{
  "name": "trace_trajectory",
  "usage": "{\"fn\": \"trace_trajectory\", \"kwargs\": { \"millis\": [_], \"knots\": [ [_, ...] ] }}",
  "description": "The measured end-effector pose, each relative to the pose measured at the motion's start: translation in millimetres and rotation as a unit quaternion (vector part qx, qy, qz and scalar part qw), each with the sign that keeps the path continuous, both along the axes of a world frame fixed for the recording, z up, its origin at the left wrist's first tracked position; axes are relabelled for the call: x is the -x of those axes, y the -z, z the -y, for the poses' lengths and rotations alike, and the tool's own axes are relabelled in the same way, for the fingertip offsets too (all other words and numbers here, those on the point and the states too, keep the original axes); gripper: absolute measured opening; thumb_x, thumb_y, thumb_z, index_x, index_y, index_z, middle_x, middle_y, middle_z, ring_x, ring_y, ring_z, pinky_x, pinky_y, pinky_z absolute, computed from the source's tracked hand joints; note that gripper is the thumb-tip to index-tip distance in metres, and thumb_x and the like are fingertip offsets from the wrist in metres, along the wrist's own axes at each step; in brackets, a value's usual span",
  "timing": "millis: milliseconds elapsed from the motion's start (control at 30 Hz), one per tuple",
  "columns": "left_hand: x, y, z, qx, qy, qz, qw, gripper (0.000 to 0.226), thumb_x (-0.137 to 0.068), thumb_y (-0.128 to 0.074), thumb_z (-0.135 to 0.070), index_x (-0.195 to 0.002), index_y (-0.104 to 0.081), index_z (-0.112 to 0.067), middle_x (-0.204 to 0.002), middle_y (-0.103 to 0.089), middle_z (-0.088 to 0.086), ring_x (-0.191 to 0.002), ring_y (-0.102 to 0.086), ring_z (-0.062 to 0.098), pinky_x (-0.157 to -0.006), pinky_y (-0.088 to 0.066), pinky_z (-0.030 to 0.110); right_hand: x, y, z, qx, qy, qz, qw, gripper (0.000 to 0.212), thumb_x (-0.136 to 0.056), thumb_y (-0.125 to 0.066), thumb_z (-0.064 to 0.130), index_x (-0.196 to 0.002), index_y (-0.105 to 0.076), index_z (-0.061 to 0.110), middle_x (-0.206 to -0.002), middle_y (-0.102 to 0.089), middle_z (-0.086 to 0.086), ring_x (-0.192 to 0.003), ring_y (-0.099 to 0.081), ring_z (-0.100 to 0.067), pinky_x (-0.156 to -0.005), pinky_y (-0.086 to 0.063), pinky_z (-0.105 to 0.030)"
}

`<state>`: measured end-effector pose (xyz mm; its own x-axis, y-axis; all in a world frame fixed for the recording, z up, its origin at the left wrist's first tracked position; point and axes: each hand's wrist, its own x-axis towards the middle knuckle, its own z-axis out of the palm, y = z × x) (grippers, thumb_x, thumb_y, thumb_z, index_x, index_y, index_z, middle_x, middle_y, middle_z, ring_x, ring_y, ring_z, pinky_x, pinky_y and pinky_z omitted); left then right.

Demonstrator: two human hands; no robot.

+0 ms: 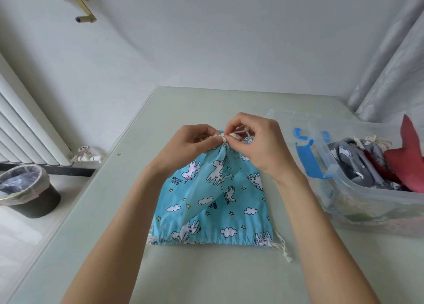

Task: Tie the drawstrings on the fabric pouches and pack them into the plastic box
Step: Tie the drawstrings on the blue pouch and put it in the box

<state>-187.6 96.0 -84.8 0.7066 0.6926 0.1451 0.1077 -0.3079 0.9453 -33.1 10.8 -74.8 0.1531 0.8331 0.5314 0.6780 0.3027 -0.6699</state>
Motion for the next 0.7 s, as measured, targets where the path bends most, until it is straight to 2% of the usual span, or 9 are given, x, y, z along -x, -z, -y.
{"fn": "trace_trajectory", "kwargs": {
  "millis": [67,200,300,367,500,600,700],
  "knots": [
    [1,-2,2,0.015,0.015,0.023,1.000,0.021,-0.084,-0.068,-0.024,-0.091,-0.066,-0.003,-0.084,-0.067,0.016,-0.078,-0.062,0.020,-0.077,-0.048,0.034,0,-2,1,-0.018,-0.002,-0.005,1.000,0.007,-0.078,-0.072,0.008,-0.079,-0.066,0.012,-0.073,-0.066,0.005,-0.072,-0.063,-0.009,-0.068,-0.050,-0.023],
    [0,-3,2,-0.003,0.013,0.029,0.999,0.012,-0.081,-0.068,-0.018,-0.082,-0.063,-0.008,-0.074,-0.063,-0.001,-0.070,-0.059,0.011,-0.066,-0.046,0.019,1,-2,1,-0.026,-0.023,0.002,0.999,0.006,-0.077,-0.073,0.008,-0.079,-0.069,0.012,-0.074,-0.067,0.006,-0.073,-0.063,-0.006,-0.071,-0.049,-0.020],
    [-3,-2,2,-0.037,-0.048,0.031,0.998,0.012,-0.075,-0.064,-0.019,-0.077,-0.060,-0.008,-0.064,-0.059,-0.008,-0.061,-0.055,0.006,-0.060,-0.041,0.016,3,1,-1,-0.010,-0.045,-0.040,0.998,0.010,-0.075,-0.075,0.006,-0.080,-0.072,0.014,-0.075,-0.070,0.003,-0.072,-0.064,-0.008,-0.071,-0.051,-0.021],
    [-5,-2,4,-0.066,-0.086,0.026,0.994,0.012,-0.075,-0.065,-0.021,-0.075,-0.060,-0.010,-0.058,-0.058,-0.008,-0.056,-0.052,0.007,-0.055,-0.038,0.019,1,2,-1,-0.004,-0.051,-0.077,0.996,0.011,-0.074,-0.076,0.007,-0.079,-0.072,0.016,-0.074,-0.071,0.000,-0.070,-0.065,-0.010,-0.070,-0.052,-0.024],
    [-5,-4,7,-0.075,-0.063,0.004,0.995,0.018,-0.075,-0.067,-0.031,-0.079,-0.063,-0.014,-0.077,-0.069,0.011,-0.072,-0.066,0.026,-0.064,-0.048,0.036,-9,2,-1,0.023,-0.081,-0.165,0.983,0.010,-0.068,-0.079,0.019,-0.075,-0.072,0.018,-0.074,-0.071,-0.008,-0.070,-0.062,-0.020,-0.070,-0.051,-0.037],
    [0,-9,7,-0.004,0.006,0.022,1.000,0.018,-0.076,-0.067,-0.027,-0.085,-0.063,-0.011,-0.081,-0.067,0.005,-0.079,-0.064,0.019,-0.074,-0.046,0.030,-10,2,-1,0.022,-0.094,-0.196,0.976,0.012,-0.065,-0.079,0.023,-0.073,-0.072,0.018,-0.074,-0.069,-0.013,-0.068,-0.058,-0.021,-0.069,-0.047,-0.036],
    [3,-11,8,0.009,0.037,0.022,0.999,0.015,-0.079,-0.068,-0.023,-0.086,-0.063,-0.011,-0.081,-0.067,-0.002,-0.080,-0.063,0.013,-0.074,-0.046,0.020,-9,0,1,0.013,-0.083,-0.159,0.984,0.010,-0.070,-0.079,0.015,-0.074,-0.070,0.017,-0.076,-0.070,-0.014,-0.069,-0.060,-0.017,-0.069,-0.049,-0.033]
  ]
}}
